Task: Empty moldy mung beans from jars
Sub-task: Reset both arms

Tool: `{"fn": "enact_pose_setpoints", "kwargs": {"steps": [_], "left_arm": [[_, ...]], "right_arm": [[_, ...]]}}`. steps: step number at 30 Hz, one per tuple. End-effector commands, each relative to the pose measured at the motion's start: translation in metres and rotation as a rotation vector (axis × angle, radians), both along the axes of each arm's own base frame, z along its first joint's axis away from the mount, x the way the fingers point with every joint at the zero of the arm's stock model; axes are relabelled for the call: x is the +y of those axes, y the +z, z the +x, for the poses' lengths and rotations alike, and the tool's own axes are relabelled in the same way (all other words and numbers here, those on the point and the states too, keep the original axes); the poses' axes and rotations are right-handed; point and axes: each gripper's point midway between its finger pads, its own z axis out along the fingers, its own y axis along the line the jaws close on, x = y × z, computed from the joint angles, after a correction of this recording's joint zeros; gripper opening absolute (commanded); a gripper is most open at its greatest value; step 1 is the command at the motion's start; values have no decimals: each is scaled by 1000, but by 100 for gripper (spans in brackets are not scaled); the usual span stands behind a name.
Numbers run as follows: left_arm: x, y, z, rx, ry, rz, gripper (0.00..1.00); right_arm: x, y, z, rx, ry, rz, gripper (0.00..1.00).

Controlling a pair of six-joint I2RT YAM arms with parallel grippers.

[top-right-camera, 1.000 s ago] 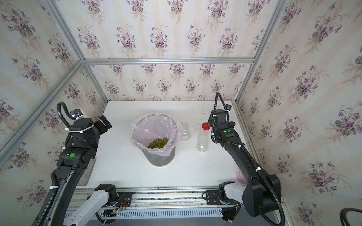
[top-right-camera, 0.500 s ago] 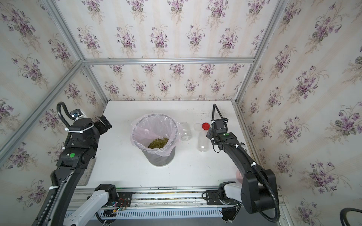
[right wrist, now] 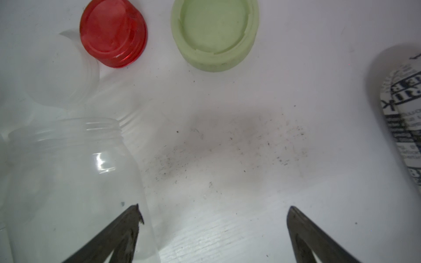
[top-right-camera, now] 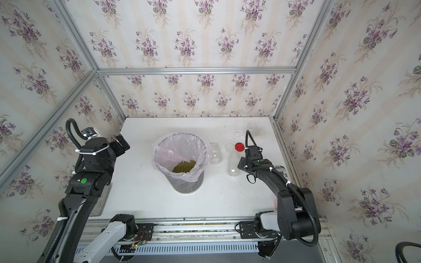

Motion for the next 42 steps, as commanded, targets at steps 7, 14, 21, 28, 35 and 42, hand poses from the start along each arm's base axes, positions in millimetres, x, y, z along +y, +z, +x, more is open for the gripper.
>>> {"fn": "enact_pose_setpoints", "kwargs": {"steps": [7,14,21,28,35,42], "left_arm": [[2,6,-1,-21,16,-11,100],[2,5,-1,-19,19,-8,100],[2,6,-2,-20,19,-8,100],[4,6,-2,-21,26,-5,99],[2,3,2,7,14,-9,100],[-9,-1,18,60,-42,-37,100]], "right_arm": [[10,-4,8,-16,5,70,98],[14,-5,9,-11,19,92,98],[-6,13,11,-57,-41,7,98],[-25,65,29,-213,-103,-66,99],[-33,126,37,-467,-111,-95,100],[-46,179,35,-625,-181,-118,100]]}}
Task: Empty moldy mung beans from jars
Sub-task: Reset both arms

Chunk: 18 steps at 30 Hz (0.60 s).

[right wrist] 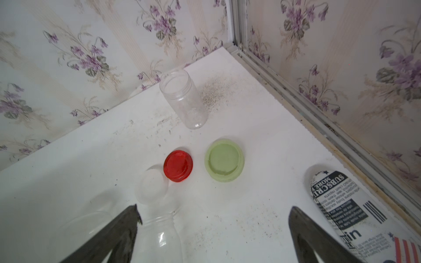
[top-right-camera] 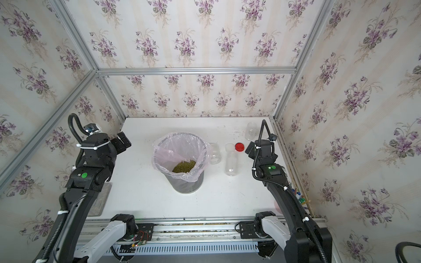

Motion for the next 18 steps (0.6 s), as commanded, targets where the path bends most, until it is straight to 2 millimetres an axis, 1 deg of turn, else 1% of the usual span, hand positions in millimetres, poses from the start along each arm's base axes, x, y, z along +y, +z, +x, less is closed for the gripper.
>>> {"fn": "enact_pose_setpoints", "kwargs": {"steps": [1,3,6,10,13,15,18], "left_arm": [[-3,-1,5,18,-4,-30,100],[0,-1,3,8,21,-48,100],[2,2,-2,-22,47,-76,100],[4,4,0,-24,59,-71,100],[8,5,-2,-31,85,-71,100],[6,5,-1,-46,73,-79,100],[-3,8,8,-66,7,-81,100]], "right_arm": [[-10,29,1,-100,-61,-8,100],[-10,41,0,-144,-57,-5,100],[-14,47,-4,-174,-81,-1,100],[-15,47,-6,-187,-82,-12,100],[-12,44,-5,-180,-59,-6,100],[-7,43,-2,-180,-30,-8,100],[-1,44,1,-185,15,-13,100]]}}
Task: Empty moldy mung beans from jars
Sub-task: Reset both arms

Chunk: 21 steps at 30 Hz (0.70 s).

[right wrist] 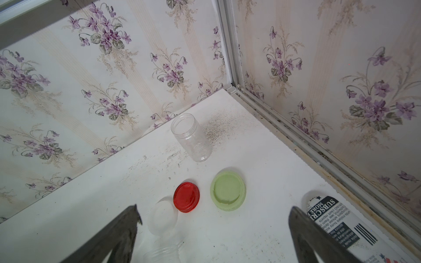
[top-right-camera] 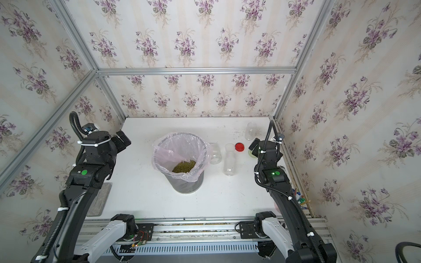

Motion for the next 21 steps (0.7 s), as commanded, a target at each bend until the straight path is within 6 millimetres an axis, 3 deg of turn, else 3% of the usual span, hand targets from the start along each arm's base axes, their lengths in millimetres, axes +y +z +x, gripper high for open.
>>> {"fn": "enact_pose_setpoints", "kwargs": {"steps": [1,12,21], "left_arm": [[-7,9,11,-52,-44,-20,100],[1,-16,46,64,-104,79,100],[-13,-20,60,37,-238,163,100]], "right_arm": [[8,10,6,-39,53,-12,100],[5,18,2,-91,66,-72,100],[7,1,9,-72,85,-109,100]]}}
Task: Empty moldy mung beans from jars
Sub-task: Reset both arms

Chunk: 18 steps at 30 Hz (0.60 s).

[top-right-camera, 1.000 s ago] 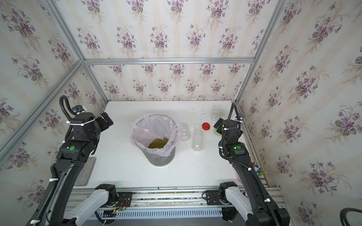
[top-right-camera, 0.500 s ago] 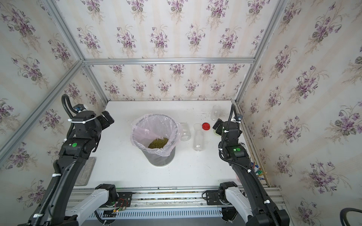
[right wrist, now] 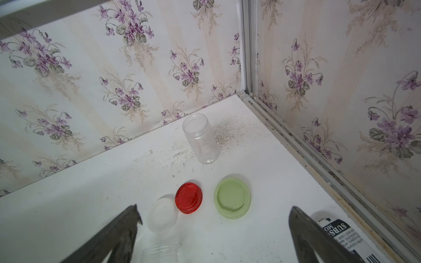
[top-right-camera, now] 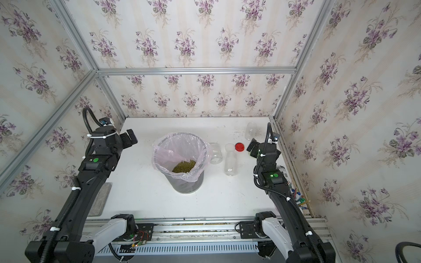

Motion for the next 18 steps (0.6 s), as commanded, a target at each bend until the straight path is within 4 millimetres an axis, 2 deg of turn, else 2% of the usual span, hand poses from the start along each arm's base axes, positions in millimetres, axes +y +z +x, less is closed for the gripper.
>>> {"fn": "enact_pose_setpoints", "kwargs": {"steps": [1,8,12,18], "left_arm": [[-9,14,10,-64,-80,46,100],[-23,1,22,-85,-149,-18,100],[-21,-6,23,-75,-141,-9,100],[-20,-30,25,-94,-126,-15,100]], "right_arm": [[-1,8,3,-57,-3,-7,100],[-1,3,3,-71,-2,0,100],[-2,1,2,-70,-1,-15,100],[5,-8,6,-71,42,-27,100]]}}
